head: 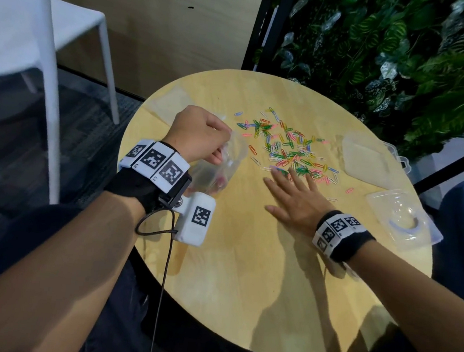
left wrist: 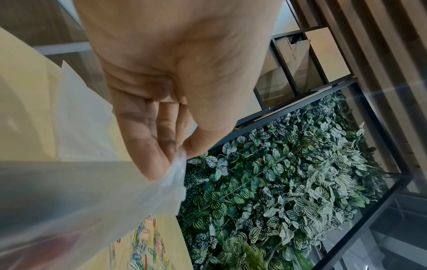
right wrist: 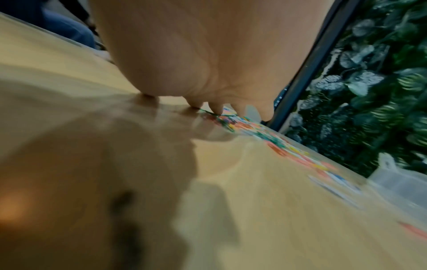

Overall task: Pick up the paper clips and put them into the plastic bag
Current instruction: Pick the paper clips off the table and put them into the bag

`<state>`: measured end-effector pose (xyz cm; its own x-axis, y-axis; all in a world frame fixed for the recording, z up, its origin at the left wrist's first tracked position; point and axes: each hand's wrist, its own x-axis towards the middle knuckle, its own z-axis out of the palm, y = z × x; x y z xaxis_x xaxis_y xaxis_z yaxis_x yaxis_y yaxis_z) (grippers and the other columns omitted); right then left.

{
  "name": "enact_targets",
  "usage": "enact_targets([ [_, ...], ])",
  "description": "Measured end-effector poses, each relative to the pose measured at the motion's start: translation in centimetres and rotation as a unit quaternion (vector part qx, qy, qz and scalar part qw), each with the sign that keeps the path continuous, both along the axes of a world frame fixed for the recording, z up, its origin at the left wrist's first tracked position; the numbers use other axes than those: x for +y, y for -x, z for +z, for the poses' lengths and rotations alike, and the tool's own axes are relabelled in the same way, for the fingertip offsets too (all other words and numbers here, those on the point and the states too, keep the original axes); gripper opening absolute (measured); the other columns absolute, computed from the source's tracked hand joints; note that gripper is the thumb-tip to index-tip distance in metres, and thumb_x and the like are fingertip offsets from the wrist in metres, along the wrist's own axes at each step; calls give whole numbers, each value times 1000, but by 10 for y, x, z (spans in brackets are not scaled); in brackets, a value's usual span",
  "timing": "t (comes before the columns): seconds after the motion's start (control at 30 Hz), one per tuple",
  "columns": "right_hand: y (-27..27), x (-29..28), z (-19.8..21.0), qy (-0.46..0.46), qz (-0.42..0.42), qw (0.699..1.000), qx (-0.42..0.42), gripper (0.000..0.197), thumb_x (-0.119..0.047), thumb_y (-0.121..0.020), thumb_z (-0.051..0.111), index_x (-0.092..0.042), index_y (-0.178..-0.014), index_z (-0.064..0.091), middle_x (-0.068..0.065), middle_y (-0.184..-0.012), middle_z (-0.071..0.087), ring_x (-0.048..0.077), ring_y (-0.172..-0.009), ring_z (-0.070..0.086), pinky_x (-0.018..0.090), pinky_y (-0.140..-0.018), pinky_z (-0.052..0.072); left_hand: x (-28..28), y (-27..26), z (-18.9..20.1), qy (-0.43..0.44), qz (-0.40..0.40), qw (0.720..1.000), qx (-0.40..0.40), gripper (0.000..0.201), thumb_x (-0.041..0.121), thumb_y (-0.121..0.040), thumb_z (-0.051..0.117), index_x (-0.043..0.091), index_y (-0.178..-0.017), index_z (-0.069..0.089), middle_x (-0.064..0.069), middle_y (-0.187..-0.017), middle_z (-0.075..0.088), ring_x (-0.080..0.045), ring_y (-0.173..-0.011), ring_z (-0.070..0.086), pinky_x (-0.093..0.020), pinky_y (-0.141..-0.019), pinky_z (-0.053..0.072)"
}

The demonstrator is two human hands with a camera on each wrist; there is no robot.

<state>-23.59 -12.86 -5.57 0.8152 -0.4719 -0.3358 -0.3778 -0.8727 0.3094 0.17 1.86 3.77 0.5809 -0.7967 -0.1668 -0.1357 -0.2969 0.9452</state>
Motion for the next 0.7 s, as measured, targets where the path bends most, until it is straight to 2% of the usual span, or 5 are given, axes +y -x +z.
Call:
enact_targets([
  [0.13, 2, -31, 3, -25, -87, 996, -25, 61, -62, -95, 3, -41, -150, -12, -6, -160, -18, 35, -148, -7, 60, -117, 8, -2, 0, -1, -3, 0, 1000, 1, 17, 6, -88, 60, 10, -93, 76, -13, -70, 72, -27, -63, 73, -32, -65, 64],
  [0.3, 0, -48, 1, -43, -113, 989, -86, 50, -40, -103, 19, -31, -152, 17, 3, -161, 16, 36, -136, 33, 50, -107, 38, -3, -2, -1, -3, -5, 1000, 0, 17, 6, -89, 60, 9, -93, 76, -12, -68, 71, -25, -59, 71, -30, -61, 63],
  [0.4, -3, -47, 3, -15, -66, 984, -165, 35, -22, -102, 36, -13, -127, 58, 11, -125, 61, 33, -101, 59, 41, -83, 53, -6, 1, 0, -4, -13, 1000, 1, 18, 5, -89, 59, 7, -94, 76, -11, -67, 70, -24, -60, 71, -30, -61, 63],
  [0.53, -5, -51, 14, -10, -113, 980, -162, 25, -10, -92, 49, -14, -96, 73, 7, -88, 69, 27, -77, 63, 37, -71, 56, -11, 9, -1, -15, -25, 1000, 1, 15, 7, -90, 62, 7, -91, 77, -10, -67, 70, -23, -59, 71, -30, -61, 63],
  [0.7, -1, -49, 47, -96, -268, 899, -335, 20, -11, -87, 64, -11, -103, 76, 10, -92, 75, 22, -82, 68, 26, -78, 53, -16, 16, 0, -30, -26, 999, 0, 14, 7, -90, 63, 6, -88, 77, -10, -66, 70, -22, -55, 70, -25, -54, 61],
])
